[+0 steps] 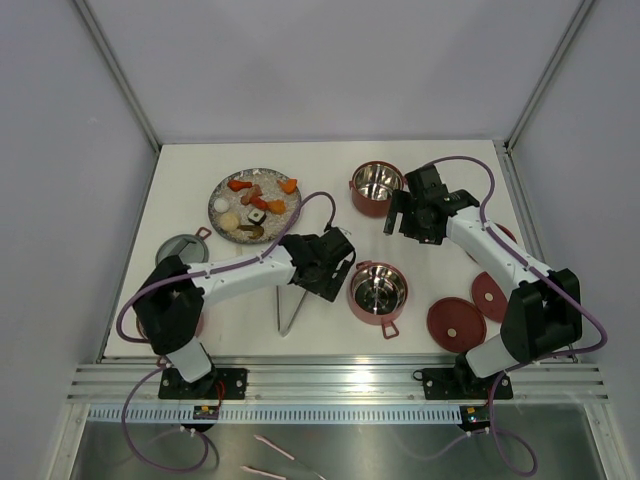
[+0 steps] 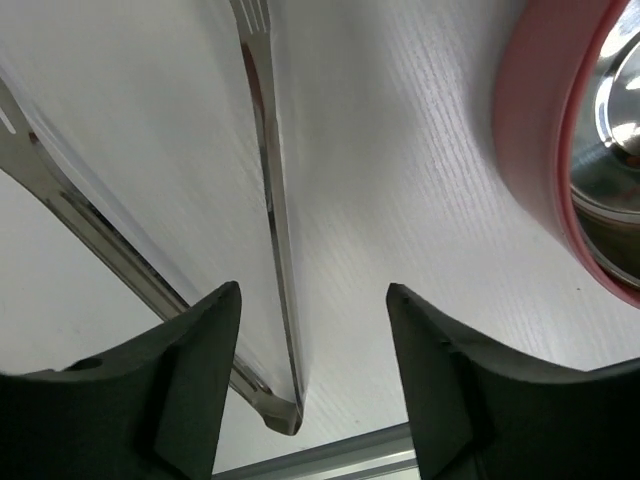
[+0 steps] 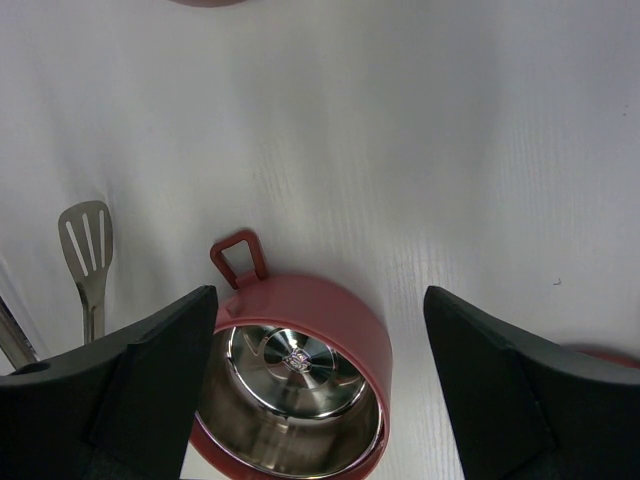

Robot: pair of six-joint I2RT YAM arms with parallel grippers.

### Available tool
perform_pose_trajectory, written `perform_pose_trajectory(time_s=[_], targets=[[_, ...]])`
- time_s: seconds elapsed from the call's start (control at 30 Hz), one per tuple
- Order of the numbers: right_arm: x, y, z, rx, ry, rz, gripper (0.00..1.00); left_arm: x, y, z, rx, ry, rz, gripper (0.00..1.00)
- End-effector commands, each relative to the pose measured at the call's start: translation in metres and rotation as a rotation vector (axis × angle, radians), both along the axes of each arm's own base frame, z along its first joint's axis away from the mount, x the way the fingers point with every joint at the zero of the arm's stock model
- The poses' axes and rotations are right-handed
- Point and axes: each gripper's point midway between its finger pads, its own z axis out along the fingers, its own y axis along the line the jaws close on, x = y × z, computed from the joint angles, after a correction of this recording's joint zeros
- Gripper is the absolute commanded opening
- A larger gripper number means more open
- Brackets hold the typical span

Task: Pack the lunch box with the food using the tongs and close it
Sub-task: Pick up the clamp at the center of the board.

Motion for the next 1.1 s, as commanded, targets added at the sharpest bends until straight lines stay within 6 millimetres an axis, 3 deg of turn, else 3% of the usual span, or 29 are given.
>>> perform_pose_trajectory(time_s=[0.0,0.03,0.13,0.23,0.47,0.5,0.7,0.83,1.07], targets=[[0.004,-0.001,0.013,0.013,-0.04,0.002,0.95,0.015,-0.007,0.039,-0.074,-0.102,0.024,0.86],[0.004,0.0,0.012,0.016,-0.038,0.006,0.99,0.014,-0.005,0.042,-0.083,-0.111,0.023,0.99],[0.002,0.003,0.009,0.033,-0.028,0.011,0.99,0.013,0.007,0.048,-0.102,-0.15,0.094,0.99],[0.001,0.004,0.008,0.04,-0.024,0.011,0.99,0.009,0.028,0.041,-0.1,-0.181,0.221,0.99],[0.001,0.004,0.005,0.035,-0.012,0.014,1.0,-0.009,0.054,0.013,-0.137,-0.164,0.399,0.99],[0.0,0.004,0.006,0.037,-0.015,0.016,0.99,-0.017,0.058,0.002,-0.139,-0.131,0.427,0.99],[-0.002,0.005,0.002,0.041,-0.005,0.016,0.99,-0.037,0.058,-0.031,-0.149,-0.032,0.494,0.99],[-0.001,0.01,0.001,0.069,-0.002,0.022,0.99,-0.031,0.058,-0.04,-0.12,-0.054,0.515,0.96],[-0.002,0.011,0.001,0.069,0.0,0.028,0.99,-0.018,0.055,-0.052,-0.122,-0.098,0.514,0.75]])
